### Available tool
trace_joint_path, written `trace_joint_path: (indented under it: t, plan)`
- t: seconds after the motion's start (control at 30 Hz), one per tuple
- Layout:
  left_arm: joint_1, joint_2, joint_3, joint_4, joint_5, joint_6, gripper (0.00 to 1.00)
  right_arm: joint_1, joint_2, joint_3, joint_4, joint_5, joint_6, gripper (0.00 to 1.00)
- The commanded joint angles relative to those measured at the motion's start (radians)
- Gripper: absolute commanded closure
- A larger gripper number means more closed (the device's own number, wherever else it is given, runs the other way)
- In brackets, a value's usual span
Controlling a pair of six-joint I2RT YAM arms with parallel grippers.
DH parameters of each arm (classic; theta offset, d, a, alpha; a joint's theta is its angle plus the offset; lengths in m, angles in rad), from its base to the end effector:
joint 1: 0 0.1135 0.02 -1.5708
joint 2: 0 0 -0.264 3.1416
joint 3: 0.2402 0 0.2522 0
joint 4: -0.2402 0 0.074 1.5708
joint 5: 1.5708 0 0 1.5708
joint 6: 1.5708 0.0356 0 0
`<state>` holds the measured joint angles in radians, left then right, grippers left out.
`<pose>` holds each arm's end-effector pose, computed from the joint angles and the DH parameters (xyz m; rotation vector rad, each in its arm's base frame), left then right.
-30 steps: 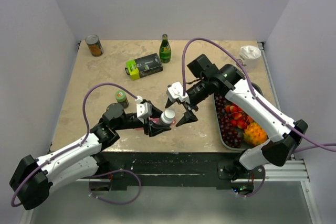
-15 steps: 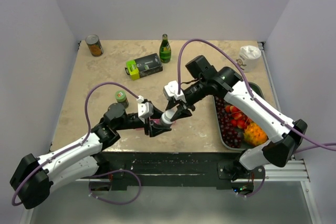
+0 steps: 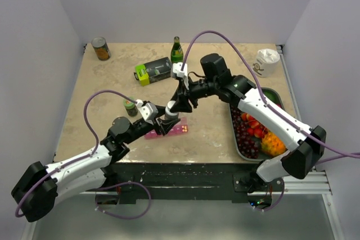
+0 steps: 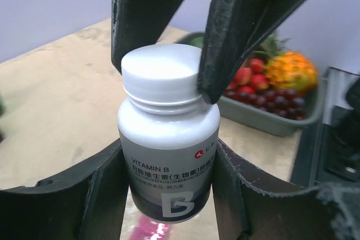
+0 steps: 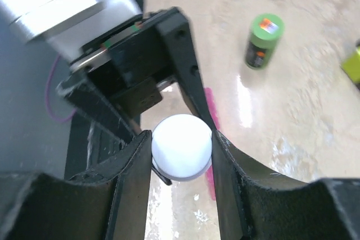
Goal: Sort the pills into containers
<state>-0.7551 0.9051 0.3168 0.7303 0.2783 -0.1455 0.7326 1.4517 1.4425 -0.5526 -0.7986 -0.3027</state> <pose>0.1398 -0.1450 0.2504 0.6737 1.3432 -0.9316 0.2192 0.2315 0.3807 -1.4481 1.5652 1.1007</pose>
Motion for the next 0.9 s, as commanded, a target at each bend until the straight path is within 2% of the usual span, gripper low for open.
trace_joint_path:
  t: [0.0, 0.07, 0.13, 0.17, 0.23, 0.27, 0.33, 0.37, 0.4, 0.47, 0.5, 0.6, 0.67, 0.8, 0.87]
  plan:
    - [-0.004, 0.043, 0.108, 0.287, -0.301, 0.076, 1.00, 0.025, 0.084, -0.034, 0.022, 0.163, 0.295, 0.92]
    - [-0.006, 0.083, 0.131, 0.287, -0.367, 0.095, 1.00, 0.024, 0.104, -0.039, 0.040, 0.244, 0.349, 0.96]
    - [-0.010, 0.122, 0.148, 0.281, -0.395, 0.104, 1.00, 0.024, 0.124, -0.036, 0.056, 0.249, 0.376, 0.94]
    - [-0.010, 0.135, 0.149, 0.284, -0.390, 0.107, 1.00, 0.024, 0.128, -0.028, 0.054, 0.225, 0.378, 0.85]
    - [-0.010, 0.152, 0.136, 0.285, -0.361, 0.106, 1.00, 0.021, 0.128, 0.011, 0.045, 0.194, 0.350, 0.73]
    - [-0.009, 0.150, 0.127, 0.284, -0.328, 0.104, 1.00, 0.013, 0.125, 0.033, 0.037, 0.171, 0.332, 0.56]
    - [-0.004, 0.132, 0.093, 0.270, -0.286, 0.087, 1.00, -0.033, 0.113, 0.103, 0.001, 0.027, 0.245, 0.35]
    - [-0.001, 0.123, 0.081, 0.250, -0.240, 0.081, 1.00, -0.053, 0.105, 0.131, -0.022, -0.008, 0.216, 0.14]
    - [0.002, 0.111, 0.070, 0.236, -0.216, 0.075, 1.00, -0.099, 0.098, 0.169, -0.047, -0.089, 0.156, 0.01]
    - [0.007, 0.068, 0.047, 0.181, -0.142, 0.055, 1.00, -0.142, 0.063, 0.197, -0.070, -0.145, 0.096, 0.01]
    - [0.008, 0.052, 0.044, 0.158, -0.114, 0.047, 1.00, -0.166, 0.053, 0.232, -0.136, -0.174, -0.012, 0.01]
    - [0.013, -0.001, 0.056, 0.065, -0.007, 0.021, 1.00, -0.168, 0.027, 0.275, -0.266, -0.224, -0.187, 0.01]
    - [0.014, -0.028, 0.079, -0.004, 0.068, -0.003, 1.00, -0.170, 0.013, 0.283, -0.297, -0.244, -0.231, 0.01]
    - [0.017, -0.041, 0.117, -0.077, 0.177, -0.054, 1.00, -0.135, 0.024, 0.315, -0.468, -0.281, -0.396, 0.01]
    - [0.019, -0.035, 0.139, -0.098, 0.225, -0.081, 1.00, -0.087, 0.029, 0.308, -0.512, -0.231, -0.443, 0.01]
